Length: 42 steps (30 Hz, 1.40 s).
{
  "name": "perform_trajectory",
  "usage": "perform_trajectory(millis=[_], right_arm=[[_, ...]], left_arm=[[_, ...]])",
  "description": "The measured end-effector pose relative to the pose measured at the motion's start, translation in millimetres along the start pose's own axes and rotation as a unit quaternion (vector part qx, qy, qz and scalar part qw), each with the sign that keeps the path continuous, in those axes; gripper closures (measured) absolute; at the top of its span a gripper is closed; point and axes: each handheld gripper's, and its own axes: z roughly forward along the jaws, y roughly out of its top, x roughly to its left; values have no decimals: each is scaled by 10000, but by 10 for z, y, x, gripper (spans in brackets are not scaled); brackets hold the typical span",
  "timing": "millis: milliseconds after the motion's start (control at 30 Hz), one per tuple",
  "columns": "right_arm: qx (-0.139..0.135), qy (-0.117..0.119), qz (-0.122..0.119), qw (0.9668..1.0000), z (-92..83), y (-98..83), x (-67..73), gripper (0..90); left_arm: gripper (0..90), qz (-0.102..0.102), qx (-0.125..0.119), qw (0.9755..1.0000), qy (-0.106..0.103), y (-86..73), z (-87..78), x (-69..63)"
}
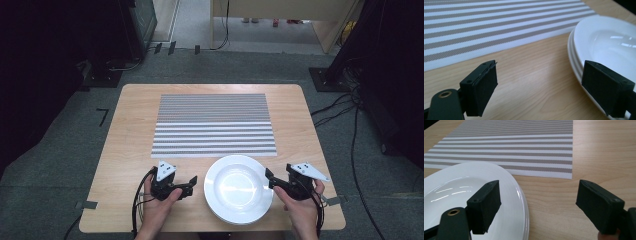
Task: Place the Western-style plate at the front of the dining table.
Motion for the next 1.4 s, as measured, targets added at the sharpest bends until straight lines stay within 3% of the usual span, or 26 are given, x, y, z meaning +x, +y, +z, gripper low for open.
perform_trajectory(millis=[67,133,267,333,400,500,533,600,733,833,967,1067,1400], right_arm=[[-4,-39,42,10000,4,-45,-11,198],[-78,-112,-66,9999,-14,-71,-14,220],[-153,-45,-146,9998,-38,-115,2,289],[-113,260,-201,9994,-16,-177,9,414],[-139,473,-56,9988,-8,-196,-5,479],[-203,555,13,9983,-9,-200,-21,536],[-286,620,45,9977,-9,-206,-38,570],[-318,756,53,9966,-2,-218,-57,625],[-206,1019,101,9945,28,-246,-59,657],[-93,1174,326,9925,60,-267,-73,678],[-80,1156,437,9923,64,-275,-97,706],[19,1095,398,9932,76,-284,-105,717],[31,1047,809,9912,47,-286,-110,738]], left_arm=[[132,-101,-79,9999,-66,47,46,-37],[132,-123,-142,9997,-134,69,87,-88],[133,3,-100,9997,-208,33,140,-179],[133,39,-81,9995,-293,-44,153,-233],[144,28,-56,9993,-382,-86,153,-257],[154,27,-16,9986,-535,-117,156,-287],[229,37,-11,9981,-616,-132,153,-302],[275,146,50,9966,-811,-177,153,-357],[372,173,120,9957,-905,-206,158,-395],[406,117,193,9954,-935,-240,171,-407],[433,160,205,9947,-991,-257,171,-434],[439,166,187,9955,-917,-267,167,-459],[448,118,142,9956,-914,-284,148,-463]])
